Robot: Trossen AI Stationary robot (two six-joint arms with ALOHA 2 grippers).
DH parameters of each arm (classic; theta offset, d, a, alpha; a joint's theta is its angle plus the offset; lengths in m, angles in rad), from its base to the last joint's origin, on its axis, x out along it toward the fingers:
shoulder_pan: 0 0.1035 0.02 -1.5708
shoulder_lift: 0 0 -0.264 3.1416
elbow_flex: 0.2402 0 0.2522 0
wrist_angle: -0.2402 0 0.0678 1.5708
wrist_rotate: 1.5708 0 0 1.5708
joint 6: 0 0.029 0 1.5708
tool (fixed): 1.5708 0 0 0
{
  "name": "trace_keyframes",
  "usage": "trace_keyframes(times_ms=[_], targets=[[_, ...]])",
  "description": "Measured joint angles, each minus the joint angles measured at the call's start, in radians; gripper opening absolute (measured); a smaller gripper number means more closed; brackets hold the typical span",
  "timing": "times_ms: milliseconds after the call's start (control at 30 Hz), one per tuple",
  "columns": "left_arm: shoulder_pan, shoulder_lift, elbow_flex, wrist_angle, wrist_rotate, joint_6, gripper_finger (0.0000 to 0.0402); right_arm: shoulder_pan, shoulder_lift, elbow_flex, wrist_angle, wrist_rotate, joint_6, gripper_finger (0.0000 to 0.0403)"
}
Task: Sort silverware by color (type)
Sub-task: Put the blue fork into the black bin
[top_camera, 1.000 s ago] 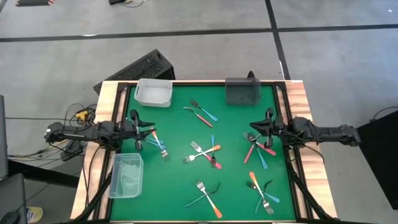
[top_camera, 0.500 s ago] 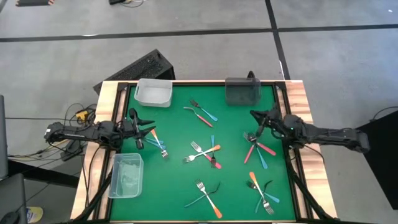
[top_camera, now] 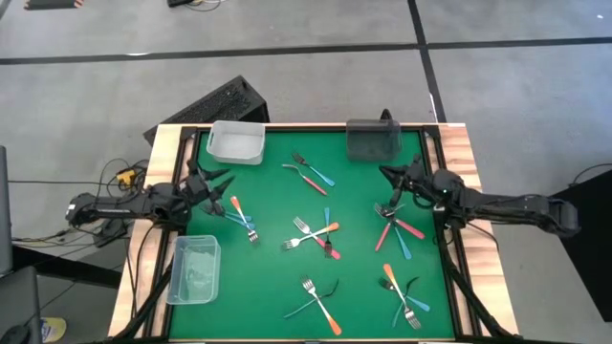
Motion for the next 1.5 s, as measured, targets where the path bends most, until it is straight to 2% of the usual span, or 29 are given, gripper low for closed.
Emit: trace_keyframes(times_ms=[133,200,267,333,433,633,900,1133,1267,1400,1500], targets=[[0.074,0.004,-0.001,-0.009,0.070,-0.037,0.0112,0.010,0.013,0.024,0.029,0.029,0.013,0.0052],[0.104,0.018,-0.001,-0.013,0.102,-0.042,0.0112,0.008,0.024,0.036,0.034,0.103,0.055,0.0052],[0.127,0.043,-0.001,0.006,0.091,-0.026,0.0112,-0.003,0.040,0.038,0.025,0.169,0.102,0.0052],[0.148,0.067,-0.001,0.045,0.040,-0.023,0.0112,-0.020,0.056,0.050,0.023,0.191,0.151,0.0052],[0.171,0.097,-0.001,0.102,0.035,-0.010,0.0112,-0.047,0.078,0.078,0.028,0.191,0.137,0.0052],[0.210,0.124,-0.001,0.112,-0.045,-0.011,0.0112,-0.132,0.131,0.136,0.064,0.191,-0.047,0.0052],[0.241,0.164,-0.002,0.102,-0.044,-0.093,0.0112,-0.221,0.204,0.142,0.118,0.184,-0.001,0.0052],[0.244,0.248,-0.002,0.128,0.005,-0.197,0.0112,-0.266,0.294,0.163,0.098,0.059,0.008,0.0052],[0.244,0.349,-0.002,0.288,0.015,-0.212,0.0112,-0.259,0.330,0.168,0.049,0.028,0.031,0.0052],[0.244,0.466,-0.002,0.490,0.001,-0.122,0.0117,-0.252,0.352,0.168,0.027,0.068,0.103,0.0052],[0.244,0.523,0.011,0.518,-0.064,-0.070,0.0122,-0.258,0.372,0.178,0.037,0.091,0.161,0.0052]])
